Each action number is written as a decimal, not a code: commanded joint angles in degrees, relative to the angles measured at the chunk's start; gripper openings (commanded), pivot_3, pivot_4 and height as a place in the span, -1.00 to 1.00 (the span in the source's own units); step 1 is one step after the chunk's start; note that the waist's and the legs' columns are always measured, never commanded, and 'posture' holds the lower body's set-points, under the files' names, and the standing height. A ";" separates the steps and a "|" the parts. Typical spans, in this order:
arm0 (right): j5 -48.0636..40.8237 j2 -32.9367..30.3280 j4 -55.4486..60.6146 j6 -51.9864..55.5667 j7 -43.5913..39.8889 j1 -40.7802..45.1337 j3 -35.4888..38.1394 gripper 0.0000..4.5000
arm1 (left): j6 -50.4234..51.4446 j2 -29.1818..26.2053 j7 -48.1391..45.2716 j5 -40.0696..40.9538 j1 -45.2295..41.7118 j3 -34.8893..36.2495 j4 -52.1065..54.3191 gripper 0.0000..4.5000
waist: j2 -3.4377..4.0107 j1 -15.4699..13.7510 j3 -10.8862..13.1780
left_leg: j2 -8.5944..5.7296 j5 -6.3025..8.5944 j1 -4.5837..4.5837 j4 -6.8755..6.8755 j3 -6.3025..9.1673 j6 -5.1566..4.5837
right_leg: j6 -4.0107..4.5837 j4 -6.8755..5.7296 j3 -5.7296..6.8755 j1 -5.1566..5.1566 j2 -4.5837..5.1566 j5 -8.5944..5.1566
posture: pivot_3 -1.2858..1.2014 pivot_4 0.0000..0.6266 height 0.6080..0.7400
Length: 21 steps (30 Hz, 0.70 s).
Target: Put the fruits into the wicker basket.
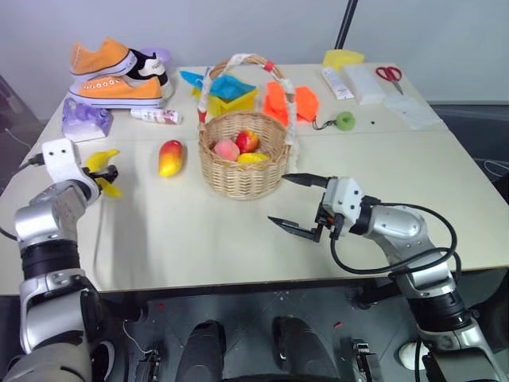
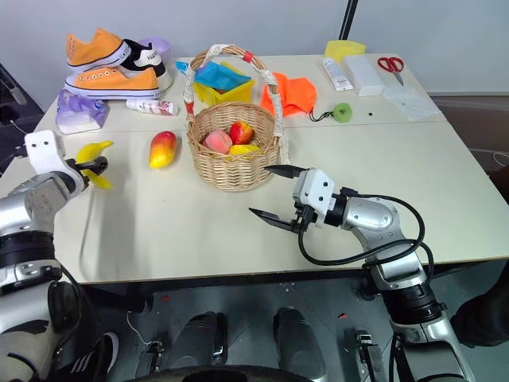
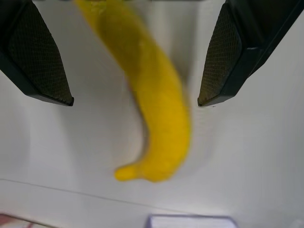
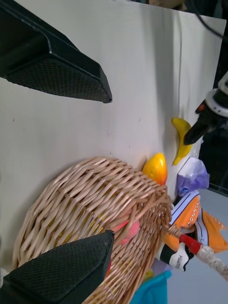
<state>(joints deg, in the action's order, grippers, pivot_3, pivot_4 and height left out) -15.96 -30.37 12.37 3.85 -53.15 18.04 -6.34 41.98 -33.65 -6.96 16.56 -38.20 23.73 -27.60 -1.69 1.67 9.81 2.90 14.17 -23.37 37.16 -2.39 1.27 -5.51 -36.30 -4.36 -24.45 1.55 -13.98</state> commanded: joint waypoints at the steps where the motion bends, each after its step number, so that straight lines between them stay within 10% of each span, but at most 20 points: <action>1: -0.31 -0.44 2.17 -0.53 0.45 -0.02 1.05 0.98 | -1.18 -0.33 1.34 0.02 -1.65 1.26 -1.16 1.00 | 0.00 0.03 0.00 | 0.00 0.00 0.01 -0.01 0.00 0.00 | -0.01 -0.01 0.01 0.00 0.00 0.00 | 0.03 -0.52 1.00; 9: 0.03 -0.18 1.65 -0.96 1.10 -0.34 0.98 0.98 | -3.10 -0.19 4.44 -0.26 -1.32 2.09 -2.26 1.00 | 0.00 -0.55 0.00 | 0.00 0.00 0.01 -0.01 0.00 0.00 | -0.02 -0.03 0.00 0.00 0.00 0.01 | 0.03 -0.52 1.00; 18: -0.48 -0.02 1.73 -0.28 1.92 1.32 1.28 1.00 | -2.93 1.31 4.76 0.04 0.22 1.67 -3.50 -0.62 | -0.01 -0.91 -0.02 | 0.00 0.00 0.02 0.01 -0.01 0.01 | -0.03 -0.03 0.00 0.00 0.01 0.02 | 0.03 -0.52 1.00; 21: -0.54 0.02 1.92 -0.22 2.17 1.32 1.27 1.00 | -3.32 1.09 4.60 0.24 0.36 1.94 -2.98 -0.62 | -0.01 -0.89 -0.02 | 0.00 0.00 0.03 0.01 0.00 0.01 | -0.03 -0.06 0.01 0.00 0.00 0.02 | 0.03 -0.52 1.00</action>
<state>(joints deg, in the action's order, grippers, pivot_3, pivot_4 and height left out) -15.93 -30.36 12.29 3.83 -51.38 18.65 -6.25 39.08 -32.21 -2.52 16.77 -38.18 24.80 -30.99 -1.70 0.78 9.79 2.90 14.17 -23.34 37.17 -2.39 1.27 -5.54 -36.36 -4.36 -24.45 1.55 -13.96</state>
